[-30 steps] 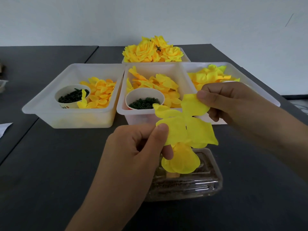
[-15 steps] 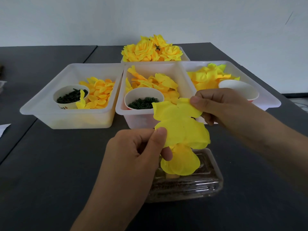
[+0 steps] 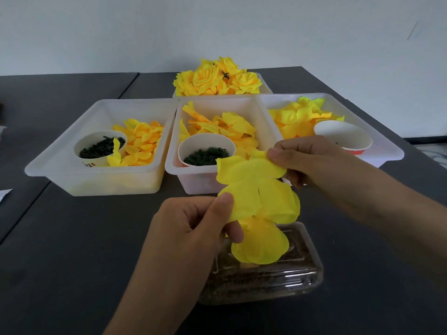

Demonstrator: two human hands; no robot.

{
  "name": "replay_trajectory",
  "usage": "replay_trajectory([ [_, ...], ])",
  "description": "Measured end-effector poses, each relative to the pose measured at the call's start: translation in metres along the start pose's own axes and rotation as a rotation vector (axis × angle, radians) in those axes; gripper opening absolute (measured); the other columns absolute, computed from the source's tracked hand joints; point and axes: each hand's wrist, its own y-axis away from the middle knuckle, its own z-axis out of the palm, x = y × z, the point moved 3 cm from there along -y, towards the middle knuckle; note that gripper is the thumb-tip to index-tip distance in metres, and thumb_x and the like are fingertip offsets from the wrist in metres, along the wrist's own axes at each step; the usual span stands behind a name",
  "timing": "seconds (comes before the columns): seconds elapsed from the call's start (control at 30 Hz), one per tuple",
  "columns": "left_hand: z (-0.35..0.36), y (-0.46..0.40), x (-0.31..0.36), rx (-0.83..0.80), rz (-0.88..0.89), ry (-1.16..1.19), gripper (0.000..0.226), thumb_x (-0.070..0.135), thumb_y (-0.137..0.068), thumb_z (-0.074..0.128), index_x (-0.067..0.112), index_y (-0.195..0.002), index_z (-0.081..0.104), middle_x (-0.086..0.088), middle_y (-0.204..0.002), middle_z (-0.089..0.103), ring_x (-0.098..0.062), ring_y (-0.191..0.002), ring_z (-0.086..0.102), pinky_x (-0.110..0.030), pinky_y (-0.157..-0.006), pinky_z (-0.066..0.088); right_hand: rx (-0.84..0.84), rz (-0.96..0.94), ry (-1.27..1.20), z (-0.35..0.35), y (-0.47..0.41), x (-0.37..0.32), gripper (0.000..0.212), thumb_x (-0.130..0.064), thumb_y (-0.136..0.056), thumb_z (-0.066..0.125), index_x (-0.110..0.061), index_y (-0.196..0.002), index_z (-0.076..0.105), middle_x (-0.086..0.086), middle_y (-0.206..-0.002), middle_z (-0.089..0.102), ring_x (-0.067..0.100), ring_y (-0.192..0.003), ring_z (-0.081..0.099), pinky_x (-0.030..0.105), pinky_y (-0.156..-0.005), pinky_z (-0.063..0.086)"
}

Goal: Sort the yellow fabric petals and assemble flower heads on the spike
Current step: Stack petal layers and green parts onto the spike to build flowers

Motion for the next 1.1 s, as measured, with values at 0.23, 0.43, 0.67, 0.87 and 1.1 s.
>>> replay_trajectory([
  [0.23, 0.002, -0.003, 0.011, 0.052, 0.107, -0.106, 0.045, 0.048, -0.081, 0.047, 0.027, -0.044, 0.062, 0.007, -0.033, 0.044, -0.002, -0.031, 0.039, -0.009, -0.040, 0.027, -0.082, 0.089, -0.088, 0.006, 0.000, 0.012, 0.032, -0.029, -0.092, 0.055, -0.002, -0.075, 0.054, 0.012, -0.070, 0.038, 0.025, -0.068, 0.032, 0.030, -0.062, 0.029],
  [0.43, 0.002, -0.007, 0.013, 0.034, 0.085, -0.142, 0.046, 0.052, -0.078, 0.045, 0.029, -0.042, 0.062, 0.006, -0.037, 0.050, -0.006, -0.038, 0.048, -0.012, -0.044, 0.033, -0.090, 0.102, -0.165, 0.003, 0.001, 0.016, 0.030, -0.030, -0.091, 0.057, -0.004, -0.075, 0.055, 0.011, -0.067, 0.040, 0.018, -0.061, 0.035, 0.031, -0.060, 0.028],
  [0.67, -0.002, -0.011, 0.009, 0.011, 0.012, -0.122, 0.048, 0.055, -0.075, 0.044, 0.030, -0.036, 0.058, 0.005, -0.038, 0.053, -0.005, -0.040, 0.050, -0.012, -0.047, 0.034, -0.033, 0.009, -0.213, -0.001, 0.001, 0.005, 0.031, -0.036, -0.083, 0.059, -0.009, -0.068, 0.053, 0.011, -0.065, 0.039, 0.019, -0.061, 0.036, 0.027, -0.059, 0.033],
  [0.87, -0.002, 0.001, 0.002, 0.001, -0.044, -0.158, 0.062, 0.064, -0.087, 0.040, 0.031, -0.040, 0.061, 0.005, -0.045, 0.060, -0.007, -0.046, 0.058, -0.013, -0.049, 0.038, -0.034, -0.062, -0.047, -0.001, 0.004, 0.007, 0.044, -0.025, -0.092, 0.056, -0.021, -0.050, 0.045, -0.002, -0.053, 0.037, 0.009, -0.051, 0.032, 0.014, -0.051, 0.031],
  [1.1, 0.006, 0.010, 0.001, 0.006, -0.022, -0.557, 0.055, 0.063, -0.087, 0.027, 0.032, -0.059, 0.063, 0.042, -0.067, 0.055, 0.009, -0.078, 0.058, -0.014, -0.065, 0.044, -0.024, -0.088, 0.075, 0.004, 0.005, 0.027, 0.037, -0.036, -0.087, 0.057, -0.021, -0.054, 0.051, -0.001, -0.057, 0.041, 0.006, -0.055, 0.039, 0.011, -0.056, 0.035],
])
